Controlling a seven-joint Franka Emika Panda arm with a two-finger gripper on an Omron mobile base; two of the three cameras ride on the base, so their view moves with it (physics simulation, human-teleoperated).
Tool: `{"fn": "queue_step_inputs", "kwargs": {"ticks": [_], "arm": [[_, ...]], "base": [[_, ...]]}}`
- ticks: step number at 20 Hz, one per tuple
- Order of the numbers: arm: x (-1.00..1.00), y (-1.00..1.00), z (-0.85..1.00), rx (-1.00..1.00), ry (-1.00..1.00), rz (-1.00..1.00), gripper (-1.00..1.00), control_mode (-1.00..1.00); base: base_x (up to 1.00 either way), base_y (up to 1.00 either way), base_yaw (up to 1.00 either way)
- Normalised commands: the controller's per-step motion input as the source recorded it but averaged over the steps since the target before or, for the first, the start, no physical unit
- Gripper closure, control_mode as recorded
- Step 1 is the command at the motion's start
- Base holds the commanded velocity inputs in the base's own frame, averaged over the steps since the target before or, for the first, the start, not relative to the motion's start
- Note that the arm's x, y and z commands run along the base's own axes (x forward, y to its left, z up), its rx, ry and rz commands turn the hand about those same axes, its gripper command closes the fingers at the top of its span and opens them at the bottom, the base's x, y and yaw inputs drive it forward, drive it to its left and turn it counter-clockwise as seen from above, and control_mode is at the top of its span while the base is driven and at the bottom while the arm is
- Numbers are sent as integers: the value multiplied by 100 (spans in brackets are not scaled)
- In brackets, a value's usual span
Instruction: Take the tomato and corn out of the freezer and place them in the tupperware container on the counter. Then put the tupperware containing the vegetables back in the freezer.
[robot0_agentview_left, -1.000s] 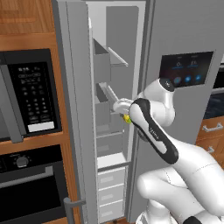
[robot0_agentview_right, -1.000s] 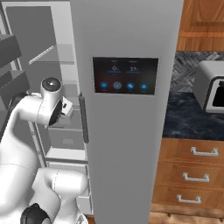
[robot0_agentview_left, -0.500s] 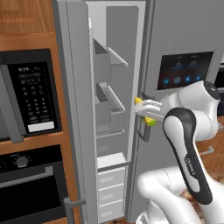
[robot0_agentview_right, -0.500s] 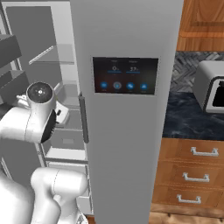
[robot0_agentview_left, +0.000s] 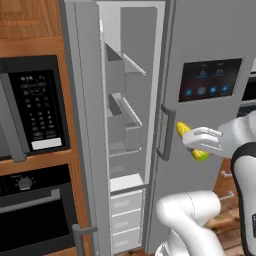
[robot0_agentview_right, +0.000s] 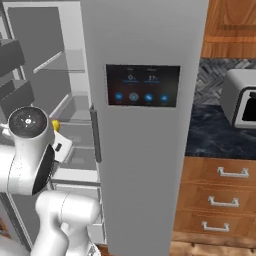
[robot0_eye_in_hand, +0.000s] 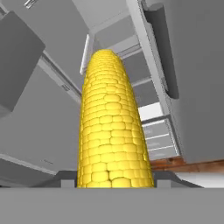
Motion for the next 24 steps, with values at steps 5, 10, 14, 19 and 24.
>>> {"fn": "queue_step_inputs", "kwargs": {"ticks": [5, 10, 14, 19, 24], "arm": [[0, 0, 0, 0, 0, 0, 100, 100], [0, 0, 0, 0, 0, 0, 100, 100], [0, 0, 0, 0, 0, 0, 100, 100], [0, 0, 0, 0, 0, 0, 100, 100], [0, 0, 0, 0, 0, 0, 100, 100]], "base": [[-49, -95, -2], [20, -100, -1], [59, -100, 0], [41, -100, 0], [29, -100, 0]]}}
